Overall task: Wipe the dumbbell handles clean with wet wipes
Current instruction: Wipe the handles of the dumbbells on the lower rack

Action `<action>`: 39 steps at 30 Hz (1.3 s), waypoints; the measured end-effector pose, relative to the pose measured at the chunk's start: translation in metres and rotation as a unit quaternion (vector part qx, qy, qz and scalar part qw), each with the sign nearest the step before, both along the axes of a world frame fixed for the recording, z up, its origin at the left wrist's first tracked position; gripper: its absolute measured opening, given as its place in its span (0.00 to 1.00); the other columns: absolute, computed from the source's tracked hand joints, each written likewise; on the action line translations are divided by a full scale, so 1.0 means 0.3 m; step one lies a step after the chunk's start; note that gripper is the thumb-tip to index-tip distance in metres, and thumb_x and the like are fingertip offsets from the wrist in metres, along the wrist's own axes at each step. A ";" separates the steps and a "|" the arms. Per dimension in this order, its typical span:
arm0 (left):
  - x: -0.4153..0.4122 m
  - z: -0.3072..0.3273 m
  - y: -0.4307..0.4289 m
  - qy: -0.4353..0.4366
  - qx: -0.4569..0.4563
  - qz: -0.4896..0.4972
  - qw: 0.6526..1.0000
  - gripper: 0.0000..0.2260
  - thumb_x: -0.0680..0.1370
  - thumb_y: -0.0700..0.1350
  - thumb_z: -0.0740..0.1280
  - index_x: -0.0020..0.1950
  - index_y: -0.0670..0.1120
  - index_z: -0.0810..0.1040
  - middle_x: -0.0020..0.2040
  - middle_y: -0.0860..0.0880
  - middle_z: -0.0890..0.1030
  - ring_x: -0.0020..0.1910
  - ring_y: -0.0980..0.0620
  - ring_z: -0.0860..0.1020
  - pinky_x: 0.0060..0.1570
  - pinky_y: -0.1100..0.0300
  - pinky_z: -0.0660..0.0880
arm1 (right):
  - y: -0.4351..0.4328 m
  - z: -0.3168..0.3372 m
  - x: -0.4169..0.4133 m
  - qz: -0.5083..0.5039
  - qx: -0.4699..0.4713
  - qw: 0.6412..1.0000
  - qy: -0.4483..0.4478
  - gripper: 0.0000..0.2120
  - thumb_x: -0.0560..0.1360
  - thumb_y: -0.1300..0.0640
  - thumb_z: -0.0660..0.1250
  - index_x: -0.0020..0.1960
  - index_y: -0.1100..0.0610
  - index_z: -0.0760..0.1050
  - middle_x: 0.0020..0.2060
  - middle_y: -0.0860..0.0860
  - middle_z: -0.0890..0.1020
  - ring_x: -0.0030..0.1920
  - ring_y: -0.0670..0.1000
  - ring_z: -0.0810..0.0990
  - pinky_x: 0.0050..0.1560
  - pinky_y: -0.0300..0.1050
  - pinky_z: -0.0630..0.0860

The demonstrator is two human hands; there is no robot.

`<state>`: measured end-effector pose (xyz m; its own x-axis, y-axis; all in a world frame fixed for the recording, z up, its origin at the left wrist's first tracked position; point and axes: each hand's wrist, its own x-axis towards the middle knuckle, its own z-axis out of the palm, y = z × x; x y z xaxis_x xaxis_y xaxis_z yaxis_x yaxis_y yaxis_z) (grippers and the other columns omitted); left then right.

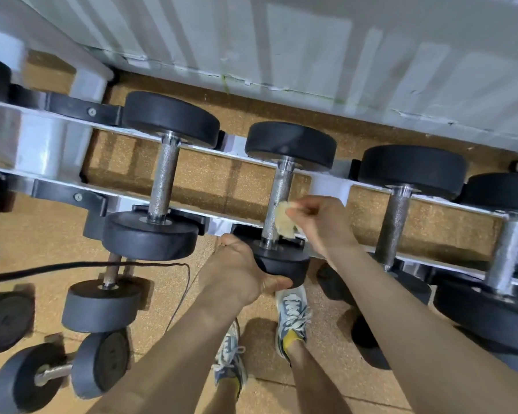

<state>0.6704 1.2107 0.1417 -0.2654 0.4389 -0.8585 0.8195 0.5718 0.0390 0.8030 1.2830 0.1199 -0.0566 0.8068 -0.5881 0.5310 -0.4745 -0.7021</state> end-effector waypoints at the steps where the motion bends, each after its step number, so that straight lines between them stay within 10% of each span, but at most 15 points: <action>1: -0.002 -0.001 -0.006 -0.007 0.012 0.007 1.000 0.51 0.59 0.70 0.75 0.67 0.40 0.58 0.59 0.44 0.77 0.58 0.45 0.77 0.49 0.57 0.73 | 0.014 -0.011 -0.012 -0.037 0.045 0.998 0.011 0.04 0.74 0.62 0.71 0.49 0.57 0.83 0.46 0.49 0.82 0.45 0.44 0.79 0.48 0.34 0.72; 7: -0.018 -0.012 -0.010 -0.034 0.026 -0.016 0.999 0.54 0.58 0.73 0.73 0.67 0.38 0.57 0.59 0.44 0.77 0.59 0.47 0.77 0.46 0.59 0.69 | -0.132 -0.051 -0.074 0.092 0.006 0.993 -0.071 0.02 0.74 0.59 0.72 0.45 0.55 0.84 0.39 0.41 0.79 0.45 0.42 0.78 0.41 0.24 0.68; 14: -0.043 -0.046 -0.033 -0.105 0.075 0.019 0.991 0.47 0.59 0.71 0.73 0.64 0.45 0.61 0.58 0.46 0.75 0.56 0.44 0.76 0.47 0.56 0.73 | 0.038 -0.036 -0.109 0.049 0.284 0.951 -0.109 0.06 0.74 0.61 0.72 0.50 0.57 0.85 0.46 0.49 0.79 0.47 0.47 0.79 0.51 0.23 0.67; 19: -0.112 -0.070 -0.017 -0.222 0.157 0.080 0.959 0.38 0.69 0.66 0.71 0.72 0.49 0.65 0.65 0.49 0.74 0.61 0.50 0.74 0.56 0.60 0.71 | -0.083 -0.077 -0.045 0.219 0.194 0.952 -0.096 0.08 0.71 0.66 0.72 0.45 0.55 0.85 0.41 0.42 0.76 0.46 0.43 0.75 0.50 0.27 0.71; 23: -0.102 -0.130 0.110 -0.257 0.389 0.142 0.873 0.12 0.76 0.47 0.71 0.60 0.52 0.80 0.57 0.53 0.81 0.53 0.58 0.77 0.58 0.63 0.71 | 0.017 -0.092 -0.031 0.099 0.325 0.939 -0.042 0.05 0.72 0.66 0.72 0.46 0.59 0.85 0.43 0.53 0.82 0.41 0.43 0.76 0.45 0.23 0.69; 27: -0.058 -0.197 0.223 -0.217 0.447 0.108 0.861 0.05 0.72 0.44 0.74 0.44 0.53 0.82 0.39 0.52 0.83 0.40 0.52 0.82 0.50 0.56 0.78 | 0.045 -0.158 -0.028 0.050 0.404 0.909 -0.088 0.07 0.75 0.60 0.70 0.51 0.57 0.84 0.44 0.53 0.83 0.43 0.49 0.79 0.46 0.31 0.68; 34: -0.079 -0.223 0.230 -0.197 0.491 0.060 0.846 0.07 0.71 0.41 0.72 0.35 0.51 0.80 0.35 0.53 0.83 0.40 0.50 0.82 0.47 0.55 0.79 | 0.044 -0.173 -0.019 0.102 0.443 0.886 -0.093 0.08 0.74 0.54 0.72 0.53 0.52 0.84 0.44 0.50 0.82 0.46 0.51 0.79 0.48 0.43 0.73; 39: -0.070 -0.271 0.168 -0.324 0.440 0.140 0.826 0.14 0.63 0.43 0.66 0.47 0.52 0.79 0.38 0.47 0.81 0.36 0.45 0.77 0.46 0.48 0.78 | 0.085 -0.202 -0.056 0.007 0.463 0.859 -0.218 0.08 0.77 0.53 0.64 0.48 0.50 0.82 0.41 0.51 0.84 0.43 0.57 0.79 0.37 0.43 0.68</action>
<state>0.6495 1.2611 0.0603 -0.0717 0.9679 -0.2408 0.3035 0.2512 0.9191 0.7861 1.3085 0.0592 -0.0080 0.9411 0.3380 0.8406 0.1894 -0.5075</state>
